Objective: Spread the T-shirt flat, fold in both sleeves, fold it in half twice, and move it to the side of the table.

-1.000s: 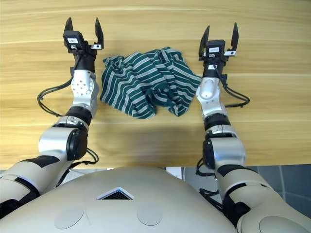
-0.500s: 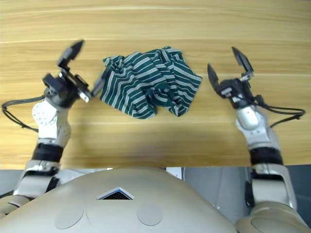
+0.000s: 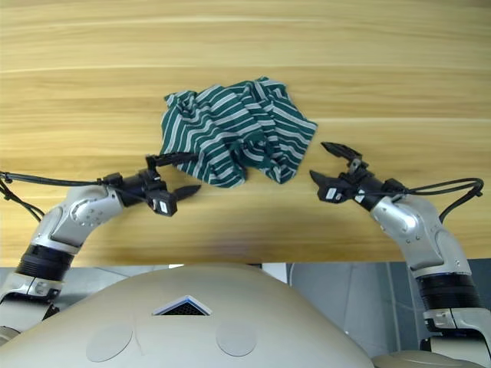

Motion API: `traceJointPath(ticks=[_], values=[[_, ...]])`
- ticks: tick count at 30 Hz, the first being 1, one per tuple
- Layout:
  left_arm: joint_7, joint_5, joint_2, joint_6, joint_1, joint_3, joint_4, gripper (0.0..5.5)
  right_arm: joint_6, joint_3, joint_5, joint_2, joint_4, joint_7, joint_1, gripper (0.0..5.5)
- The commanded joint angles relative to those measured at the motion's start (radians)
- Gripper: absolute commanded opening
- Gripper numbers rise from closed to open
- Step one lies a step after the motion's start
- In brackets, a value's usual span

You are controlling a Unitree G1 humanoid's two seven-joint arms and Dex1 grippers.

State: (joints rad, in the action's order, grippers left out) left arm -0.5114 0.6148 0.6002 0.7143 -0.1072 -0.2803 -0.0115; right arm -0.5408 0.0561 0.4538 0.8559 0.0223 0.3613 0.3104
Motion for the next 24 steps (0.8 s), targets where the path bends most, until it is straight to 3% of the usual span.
traceJointPath(ticks=[1, 9, 24], values=[[0.046, 0.102, 0.012, -0.055, 0.005, -0.03, -0.044, 4.3, 0.011, 0.018, 0.021, 0.006, -0.006, 0.021, 0.012, 3.82], [0.13, 0.144, 0.028, -0.129, 0.015, -0.051, -0.067, 4.3, 0.001, 0.039, 0.028, 0.002, 0.012, 0.023, -0.004, 3.82], [0.18, 0.141, 0.06, -0.189, -0.036, -0.068, -0.035, 1.96, -0.073, 0.202, 0.1, -0.015, 0.211, 0.04, -0.195, 3.82]])
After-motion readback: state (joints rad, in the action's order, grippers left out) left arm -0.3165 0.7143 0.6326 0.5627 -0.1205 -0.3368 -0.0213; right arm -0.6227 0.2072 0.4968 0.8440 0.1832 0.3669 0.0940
